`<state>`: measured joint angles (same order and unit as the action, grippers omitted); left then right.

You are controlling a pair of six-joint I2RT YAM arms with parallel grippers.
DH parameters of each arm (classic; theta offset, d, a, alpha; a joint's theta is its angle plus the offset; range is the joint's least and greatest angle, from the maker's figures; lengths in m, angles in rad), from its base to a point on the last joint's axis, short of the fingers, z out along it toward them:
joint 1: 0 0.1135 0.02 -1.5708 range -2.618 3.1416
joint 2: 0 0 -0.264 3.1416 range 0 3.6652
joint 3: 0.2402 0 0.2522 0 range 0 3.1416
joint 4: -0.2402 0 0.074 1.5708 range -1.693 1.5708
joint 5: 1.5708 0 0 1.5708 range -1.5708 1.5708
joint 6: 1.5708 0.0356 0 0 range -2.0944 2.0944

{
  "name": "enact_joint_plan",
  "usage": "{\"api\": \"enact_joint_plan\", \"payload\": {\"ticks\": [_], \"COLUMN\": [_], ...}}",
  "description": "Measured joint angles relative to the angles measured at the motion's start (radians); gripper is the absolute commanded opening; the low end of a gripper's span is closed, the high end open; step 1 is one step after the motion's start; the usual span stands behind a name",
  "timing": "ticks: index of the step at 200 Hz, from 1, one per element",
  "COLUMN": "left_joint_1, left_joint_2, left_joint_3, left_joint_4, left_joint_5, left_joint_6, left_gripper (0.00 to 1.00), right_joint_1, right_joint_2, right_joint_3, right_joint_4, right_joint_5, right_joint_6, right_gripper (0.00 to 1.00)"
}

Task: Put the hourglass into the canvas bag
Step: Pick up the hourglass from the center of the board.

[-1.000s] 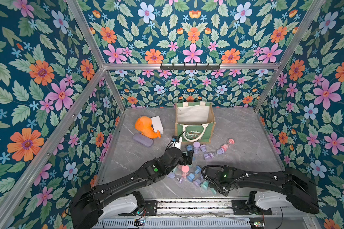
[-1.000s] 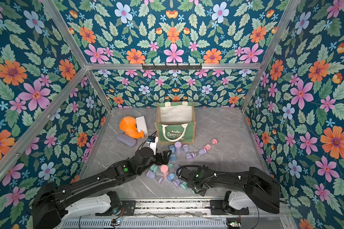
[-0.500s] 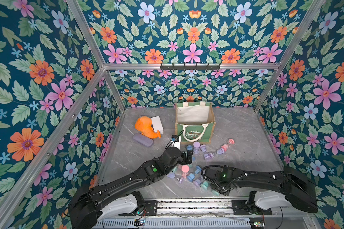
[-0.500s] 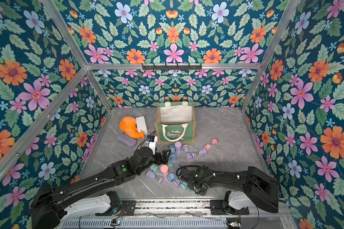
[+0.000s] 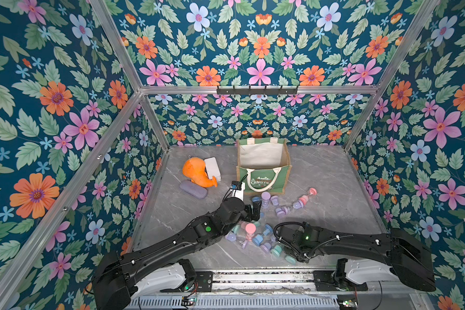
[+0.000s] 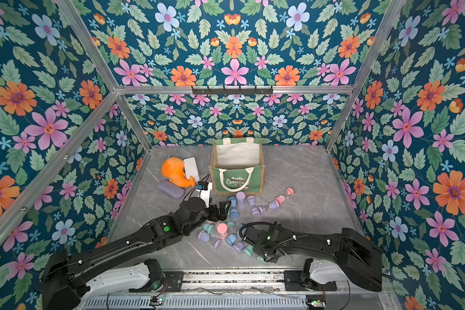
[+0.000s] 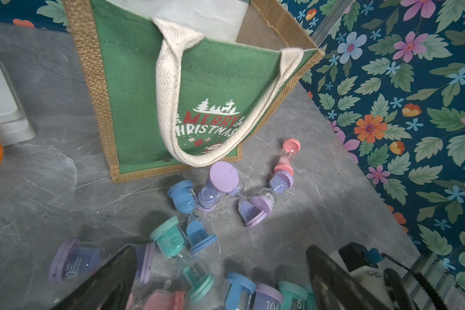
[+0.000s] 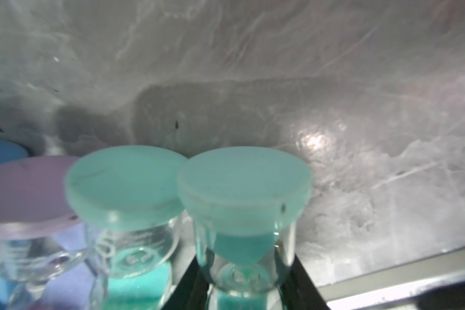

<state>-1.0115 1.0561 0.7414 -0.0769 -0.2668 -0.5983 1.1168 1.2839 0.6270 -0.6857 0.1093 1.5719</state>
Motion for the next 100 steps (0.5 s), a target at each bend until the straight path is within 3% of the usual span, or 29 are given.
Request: {"api": "enact_joint_plan", "payload": {"ticks": [60, 100], "left_joint_1": [0.000, 0.029], "left_joint_2": [-0.015, 0.025], "left_joint_3": [0.073, 0.227], "left_joint_4": [-0.051, -0.147], "left_joint_5": [-0.013, -0.064], "left_joint_6": [0.000, 0.005], "left_gripper": [1.00, 1.00], "right_joint_1": [-0.058, -0.200], "right_joint_2": [-0.154, -0.264], "right_joint_3": [0.069, 0.243], "right_joint_4": [-0.112, -0.230], "right_joint_5": [0.074, 0.138], "right_joint_6": [-0.073, -0.245], "right_gripper": [0.18, 0.18]}}
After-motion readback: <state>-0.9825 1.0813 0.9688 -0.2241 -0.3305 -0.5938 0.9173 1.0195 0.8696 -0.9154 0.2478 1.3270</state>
